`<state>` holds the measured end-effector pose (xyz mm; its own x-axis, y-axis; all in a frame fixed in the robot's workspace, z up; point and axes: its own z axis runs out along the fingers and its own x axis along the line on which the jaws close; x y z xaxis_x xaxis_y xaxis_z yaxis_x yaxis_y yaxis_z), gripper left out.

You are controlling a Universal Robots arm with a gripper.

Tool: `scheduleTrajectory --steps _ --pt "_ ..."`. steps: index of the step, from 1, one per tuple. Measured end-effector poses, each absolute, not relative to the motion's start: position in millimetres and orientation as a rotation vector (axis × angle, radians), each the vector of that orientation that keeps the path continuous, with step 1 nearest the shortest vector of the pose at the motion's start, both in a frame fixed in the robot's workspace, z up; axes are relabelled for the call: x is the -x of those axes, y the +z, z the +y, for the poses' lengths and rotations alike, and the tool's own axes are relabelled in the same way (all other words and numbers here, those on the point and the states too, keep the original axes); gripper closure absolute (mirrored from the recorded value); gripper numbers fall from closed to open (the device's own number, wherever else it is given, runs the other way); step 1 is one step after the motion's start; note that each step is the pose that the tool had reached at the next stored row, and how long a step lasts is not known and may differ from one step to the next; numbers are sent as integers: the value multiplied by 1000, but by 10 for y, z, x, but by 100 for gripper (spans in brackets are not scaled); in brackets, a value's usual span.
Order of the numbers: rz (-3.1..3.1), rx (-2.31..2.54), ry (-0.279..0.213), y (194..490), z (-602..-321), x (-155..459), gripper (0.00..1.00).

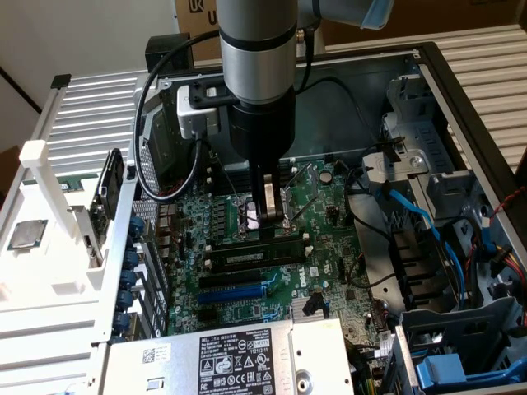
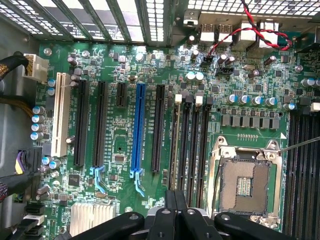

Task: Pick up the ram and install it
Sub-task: 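Press down the ram until it locks into place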

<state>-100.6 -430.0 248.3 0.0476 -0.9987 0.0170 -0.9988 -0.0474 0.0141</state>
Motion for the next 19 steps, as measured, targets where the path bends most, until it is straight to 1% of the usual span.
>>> scheduleTrajectory --steps 6,19 --pt "-2153 -2258 6 2444 -4296 1107 90" --pt "-2152 -2257 8 2390 -4248 1085 90"
